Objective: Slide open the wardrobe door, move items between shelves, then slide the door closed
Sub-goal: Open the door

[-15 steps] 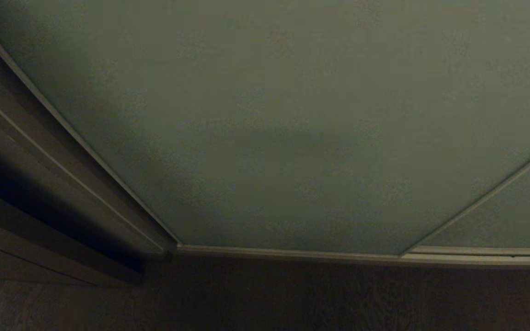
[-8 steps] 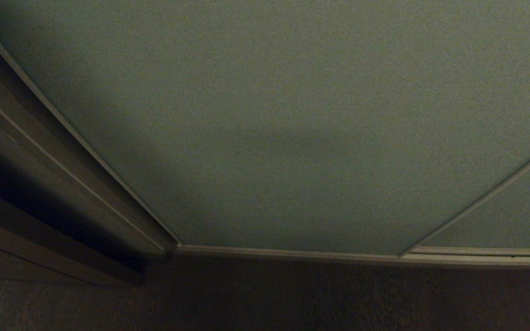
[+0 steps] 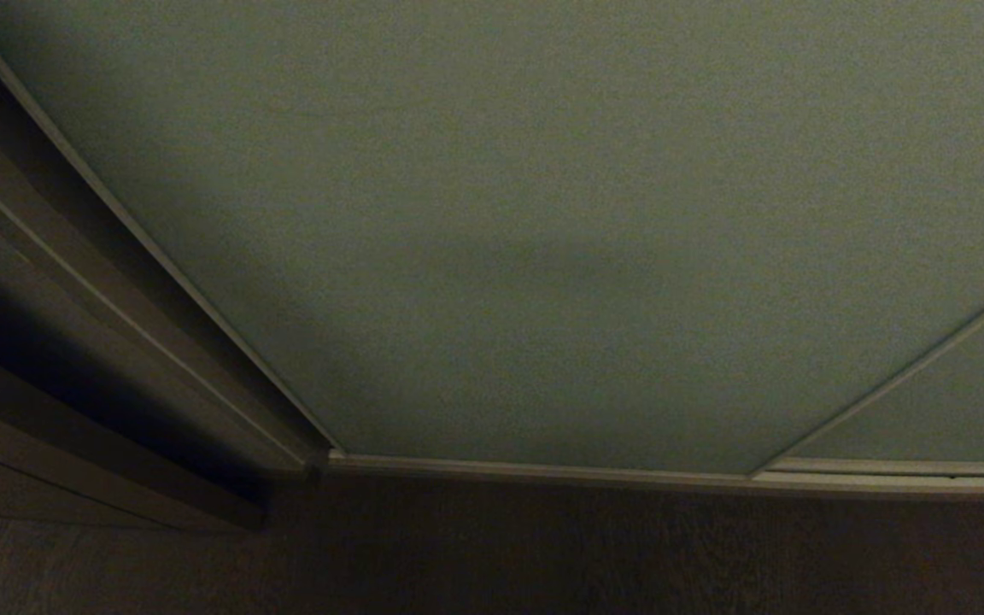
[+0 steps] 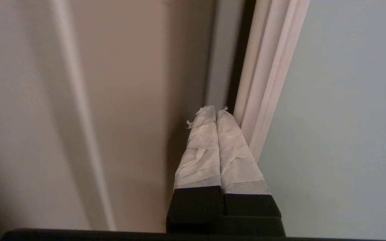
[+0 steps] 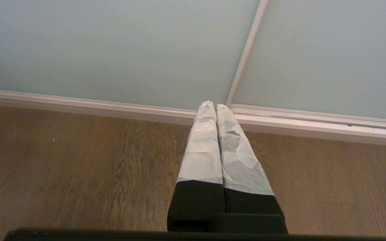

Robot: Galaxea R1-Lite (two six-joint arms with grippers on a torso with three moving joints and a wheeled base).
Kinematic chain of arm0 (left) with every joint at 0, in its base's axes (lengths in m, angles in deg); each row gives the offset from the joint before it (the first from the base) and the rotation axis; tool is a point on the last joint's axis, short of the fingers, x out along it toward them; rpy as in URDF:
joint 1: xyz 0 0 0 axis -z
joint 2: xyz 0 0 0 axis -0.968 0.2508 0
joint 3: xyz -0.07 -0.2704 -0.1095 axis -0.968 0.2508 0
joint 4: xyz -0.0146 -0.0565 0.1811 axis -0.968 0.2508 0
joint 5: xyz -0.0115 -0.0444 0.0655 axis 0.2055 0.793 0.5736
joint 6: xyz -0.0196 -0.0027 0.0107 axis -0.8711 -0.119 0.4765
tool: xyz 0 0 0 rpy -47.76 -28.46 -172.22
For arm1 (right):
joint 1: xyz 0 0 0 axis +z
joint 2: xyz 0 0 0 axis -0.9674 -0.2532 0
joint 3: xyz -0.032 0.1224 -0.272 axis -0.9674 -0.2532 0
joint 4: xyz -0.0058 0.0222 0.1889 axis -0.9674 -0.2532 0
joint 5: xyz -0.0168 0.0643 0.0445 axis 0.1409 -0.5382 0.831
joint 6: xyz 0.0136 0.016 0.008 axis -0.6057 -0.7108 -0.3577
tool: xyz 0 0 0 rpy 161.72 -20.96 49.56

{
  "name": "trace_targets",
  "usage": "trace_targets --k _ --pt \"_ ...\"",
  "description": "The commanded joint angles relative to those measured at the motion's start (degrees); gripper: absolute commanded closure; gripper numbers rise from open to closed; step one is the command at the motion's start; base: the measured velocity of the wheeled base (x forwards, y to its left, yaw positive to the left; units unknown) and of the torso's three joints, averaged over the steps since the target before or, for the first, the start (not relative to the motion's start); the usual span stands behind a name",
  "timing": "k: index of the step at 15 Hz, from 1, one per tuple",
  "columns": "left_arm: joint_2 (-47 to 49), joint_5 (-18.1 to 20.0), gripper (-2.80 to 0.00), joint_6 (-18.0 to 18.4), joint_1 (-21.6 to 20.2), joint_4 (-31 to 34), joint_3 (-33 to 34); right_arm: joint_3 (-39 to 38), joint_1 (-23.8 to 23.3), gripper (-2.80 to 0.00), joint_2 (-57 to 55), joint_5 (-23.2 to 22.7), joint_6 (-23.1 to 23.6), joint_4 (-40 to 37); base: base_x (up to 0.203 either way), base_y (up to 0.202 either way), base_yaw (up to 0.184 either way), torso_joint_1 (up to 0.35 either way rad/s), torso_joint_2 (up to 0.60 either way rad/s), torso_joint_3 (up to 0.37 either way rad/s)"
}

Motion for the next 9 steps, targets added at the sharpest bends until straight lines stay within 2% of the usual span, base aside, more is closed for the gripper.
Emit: trace_targets --k 1,3,6,9 --pt "-1.6 0.8 0.00 -0.1 0.1 1.0 0.3 0.0 0.0 0.00 0.0 -0.1 0.0 0.0 0.000 0.000 0.000 0.000 0.00 0.000" --pt "-2.5 2.0 0.00 -0.2 0.4 2.3 0.6 0.0 0.0 0.00 0.0 0.0 0.0 0.0 0.000 0.000 0.000 0.000 0.00 0.000" --pt "-3.1 6.5 0.00 -0.5 0.8 5.7 1.2 -0.1 0.0 0.00 0.0 0.0 0.0 0.0 0.000 0.000 0.000 0.000 0.00 0.000" --pt "-2.2 9.3 0.00 -1.7 1.5 8.8 0.6 0.0 0.0 0.00 0.0 -0.1 0.0 0.0 0.000 0.000 0.000 0.000 0.00 0.000"
